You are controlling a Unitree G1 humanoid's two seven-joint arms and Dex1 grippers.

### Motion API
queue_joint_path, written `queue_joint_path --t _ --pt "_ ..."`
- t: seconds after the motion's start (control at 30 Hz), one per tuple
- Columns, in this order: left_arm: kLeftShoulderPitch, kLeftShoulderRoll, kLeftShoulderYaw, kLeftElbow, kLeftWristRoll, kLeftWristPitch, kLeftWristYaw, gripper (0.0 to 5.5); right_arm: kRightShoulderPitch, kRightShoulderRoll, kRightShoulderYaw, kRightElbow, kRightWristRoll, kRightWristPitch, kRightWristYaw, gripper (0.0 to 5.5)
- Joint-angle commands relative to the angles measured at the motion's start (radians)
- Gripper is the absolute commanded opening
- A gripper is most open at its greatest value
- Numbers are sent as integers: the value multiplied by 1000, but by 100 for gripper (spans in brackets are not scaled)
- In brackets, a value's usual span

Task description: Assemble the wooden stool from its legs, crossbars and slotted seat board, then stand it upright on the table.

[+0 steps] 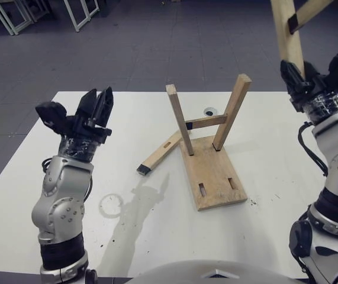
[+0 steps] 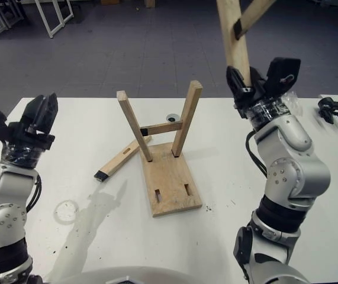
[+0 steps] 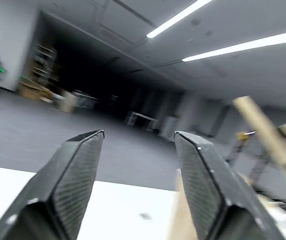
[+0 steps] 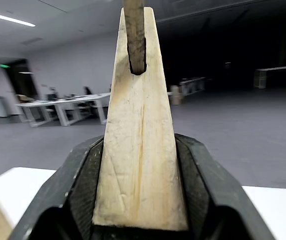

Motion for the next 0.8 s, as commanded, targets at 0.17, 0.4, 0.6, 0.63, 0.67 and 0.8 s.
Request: queue_joint_path --t 0.17,0.4,0.6,0.63,0.67,0.8 --pt "-166 105 -128 -74 -593 190 154 381 -117 17 17 45 415 184 77 200" --pt "-143 137 -177 -9 -621 252 59 381 -90 48 143 61 548 209 128 200" --pt "-127 154 -156 64 -647 273 3 381 -50 39 172 38 697 216 111 200" --pt "-136 151 -152 74 -658 272 1 381 -43 29 179 34 716 217 109 200" --pt "-146 148 -147 82 -670 268 1 381 -36 21 187 30 732 219 108 200" --pt "-205 142 -120 75 -787 256 -26 381 -4 -13 228 16 757 222 118 200"
